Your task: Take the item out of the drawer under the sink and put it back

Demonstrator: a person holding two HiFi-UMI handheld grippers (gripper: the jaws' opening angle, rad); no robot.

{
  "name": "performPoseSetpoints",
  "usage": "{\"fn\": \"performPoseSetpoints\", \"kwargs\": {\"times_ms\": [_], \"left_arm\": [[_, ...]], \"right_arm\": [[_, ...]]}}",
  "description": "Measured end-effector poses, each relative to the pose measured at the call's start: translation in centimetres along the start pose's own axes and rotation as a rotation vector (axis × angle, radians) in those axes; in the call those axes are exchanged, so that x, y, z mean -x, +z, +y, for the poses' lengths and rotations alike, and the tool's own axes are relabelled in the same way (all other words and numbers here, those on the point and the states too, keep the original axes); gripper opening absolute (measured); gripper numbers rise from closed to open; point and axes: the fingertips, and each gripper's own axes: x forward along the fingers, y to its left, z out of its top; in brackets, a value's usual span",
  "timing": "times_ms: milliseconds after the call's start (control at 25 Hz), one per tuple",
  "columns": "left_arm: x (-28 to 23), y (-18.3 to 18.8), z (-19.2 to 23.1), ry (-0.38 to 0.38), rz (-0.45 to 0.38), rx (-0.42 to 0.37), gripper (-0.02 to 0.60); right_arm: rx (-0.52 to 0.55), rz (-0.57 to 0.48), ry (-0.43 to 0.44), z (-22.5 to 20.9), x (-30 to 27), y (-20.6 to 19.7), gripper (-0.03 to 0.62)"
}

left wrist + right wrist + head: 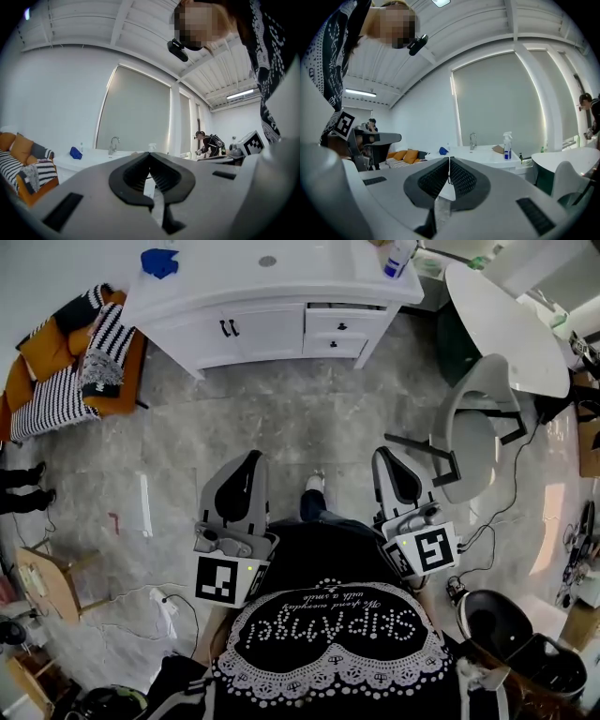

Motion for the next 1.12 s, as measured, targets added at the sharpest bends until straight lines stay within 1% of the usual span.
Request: {"fn": "performPoseSetpoints", "kwargs": {"times_ms": [80, 240, 640, 880, 1120], "left_arm": [[-0.8, 0.2, 0.0, 0.006, -0.008, -0.004, 0.005], [-2.0, -0.4, -0.4, 0.016, 0.000, 0.000, 0.005], [-4.1, -0.3, -0.4, 0.007, 0.016, -0.009, 0.005], [-5.9, -0.6, 0.9, -0.009, 0.037, -0.011, 0.003], [-9.4, -0.2, 3.8, -0.022, 0.052, -0.001, 0.005]], "right_arm": [[-0.001, 0.006, 0.008, -0.7, -0.4, 0.0, 0.020], [-0.007, 0.018, 0.027, -1.9, -0.8, -0.5, 0.020], [-0.039, 0.032, -0.012, -4.3, -1.0, -1.0, 0.020], [-0.047, 0.046, -0.028, -5.0, -2.7, -1.3, 0.020], [-0.047, 0.070, -0.039, -6.1, -6.6, -0.8, 0.020]]}}
